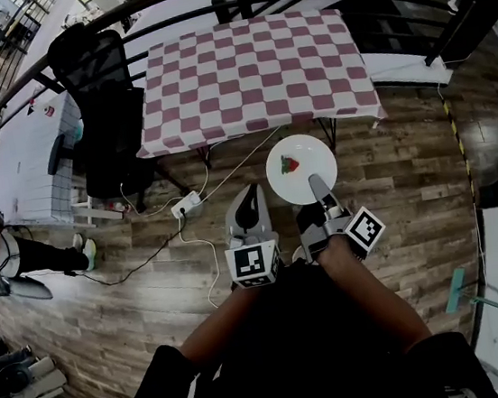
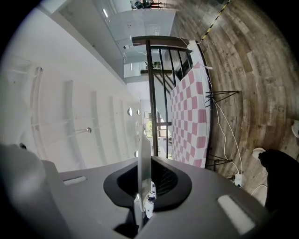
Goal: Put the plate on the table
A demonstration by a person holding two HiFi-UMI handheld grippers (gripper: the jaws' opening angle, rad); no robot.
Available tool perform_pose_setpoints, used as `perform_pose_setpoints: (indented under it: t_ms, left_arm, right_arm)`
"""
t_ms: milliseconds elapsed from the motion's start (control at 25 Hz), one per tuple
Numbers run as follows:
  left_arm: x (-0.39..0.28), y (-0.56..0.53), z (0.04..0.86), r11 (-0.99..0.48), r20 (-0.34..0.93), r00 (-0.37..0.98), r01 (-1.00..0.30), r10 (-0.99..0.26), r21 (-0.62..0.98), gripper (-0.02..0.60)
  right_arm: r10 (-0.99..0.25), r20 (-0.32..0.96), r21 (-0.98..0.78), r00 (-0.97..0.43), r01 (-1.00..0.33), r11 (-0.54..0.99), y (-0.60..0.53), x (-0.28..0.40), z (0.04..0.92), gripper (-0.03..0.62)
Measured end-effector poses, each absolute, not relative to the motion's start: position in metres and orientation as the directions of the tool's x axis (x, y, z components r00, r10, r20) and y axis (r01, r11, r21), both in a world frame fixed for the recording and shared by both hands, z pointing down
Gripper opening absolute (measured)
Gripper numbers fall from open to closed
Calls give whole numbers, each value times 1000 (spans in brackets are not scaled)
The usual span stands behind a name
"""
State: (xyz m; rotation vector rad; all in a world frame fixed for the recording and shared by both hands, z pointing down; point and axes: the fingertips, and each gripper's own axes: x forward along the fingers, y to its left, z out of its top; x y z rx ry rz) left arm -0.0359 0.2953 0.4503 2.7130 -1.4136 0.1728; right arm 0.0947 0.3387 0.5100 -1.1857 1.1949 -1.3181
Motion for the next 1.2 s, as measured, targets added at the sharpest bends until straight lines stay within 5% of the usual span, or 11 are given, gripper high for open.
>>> perform_pose_setpoints:
  t_ms: [680,1200]
  left_arm:
    - [-29,207,448,-579,111,588,-809,-802,102,9]
    - [-59,110,431,-533,90,547,-834,-832,143,9]
  right_arm:
    - [-998,31,-999,50,22,-30,263,127,498,15]
    - [-999,51,-999,3,-14,-51,162,109,488,15]
